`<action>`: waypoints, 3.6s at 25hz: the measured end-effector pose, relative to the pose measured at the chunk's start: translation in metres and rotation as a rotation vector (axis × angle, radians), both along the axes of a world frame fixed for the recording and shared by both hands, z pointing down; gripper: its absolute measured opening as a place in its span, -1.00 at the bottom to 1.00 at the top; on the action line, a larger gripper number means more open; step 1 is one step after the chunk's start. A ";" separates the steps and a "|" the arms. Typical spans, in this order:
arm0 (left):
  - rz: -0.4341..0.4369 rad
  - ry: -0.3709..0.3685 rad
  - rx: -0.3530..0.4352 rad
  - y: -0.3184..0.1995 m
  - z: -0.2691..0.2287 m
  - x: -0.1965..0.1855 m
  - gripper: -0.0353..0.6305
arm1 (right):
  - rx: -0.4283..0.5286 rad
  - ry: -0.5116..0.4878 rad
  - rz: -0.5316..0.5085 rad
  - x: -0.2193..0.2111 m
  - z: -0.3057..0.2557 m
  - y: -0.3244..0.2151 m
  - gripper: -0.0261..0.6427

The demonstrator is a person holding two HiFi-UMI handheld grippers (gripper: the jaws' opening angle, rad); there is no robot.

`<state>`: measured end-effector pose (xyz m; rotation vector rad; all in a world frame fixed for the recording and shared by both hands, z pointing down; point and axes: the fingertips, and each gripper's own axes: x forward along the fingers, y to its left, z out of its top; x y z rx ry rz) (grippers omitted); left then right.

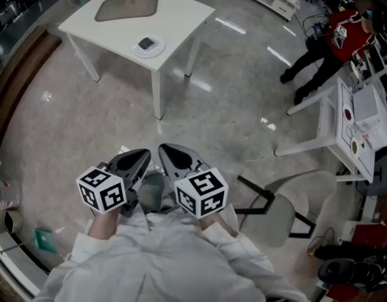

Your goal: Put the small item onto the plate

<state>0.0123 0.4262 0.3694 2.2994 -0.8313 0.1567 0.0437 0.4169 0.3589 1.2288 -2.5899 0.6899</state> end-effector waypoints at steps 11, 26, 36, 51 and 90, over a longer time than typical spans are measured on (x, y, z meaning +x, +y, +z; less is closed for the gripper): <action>0.057 0.016 0.005 -0.150 -0.011 -0.037 -0.86 | 0.078 0.001 0.148 -0.018 -0.024 -0.159 -0.87; 0.085 -0.043 -0.018 -0.244 0.017 -0.069 -0.86 | 0.070 -0.015 0.260 -0.032 -0.013 -0.243 -0.87; 0.059 -0.085 -0.006 -0.293 0.022 -0.063 -0.86 | 0.082 -0.018 0.232 -0.022 -0.011 -0.292 -0.87; -0.002 -0.097 0.009 -0.415 0.012 -0.021 -0.86 | 0.051 -0.007 0.153 0.020 -0.010 -0.422 -0.87; -0.075 -0.090 -0.053 -0.485 0.023 -0.029 -0.86 | -0.088 -0.005 0.046 0.016 0.032 -0.499 -0.87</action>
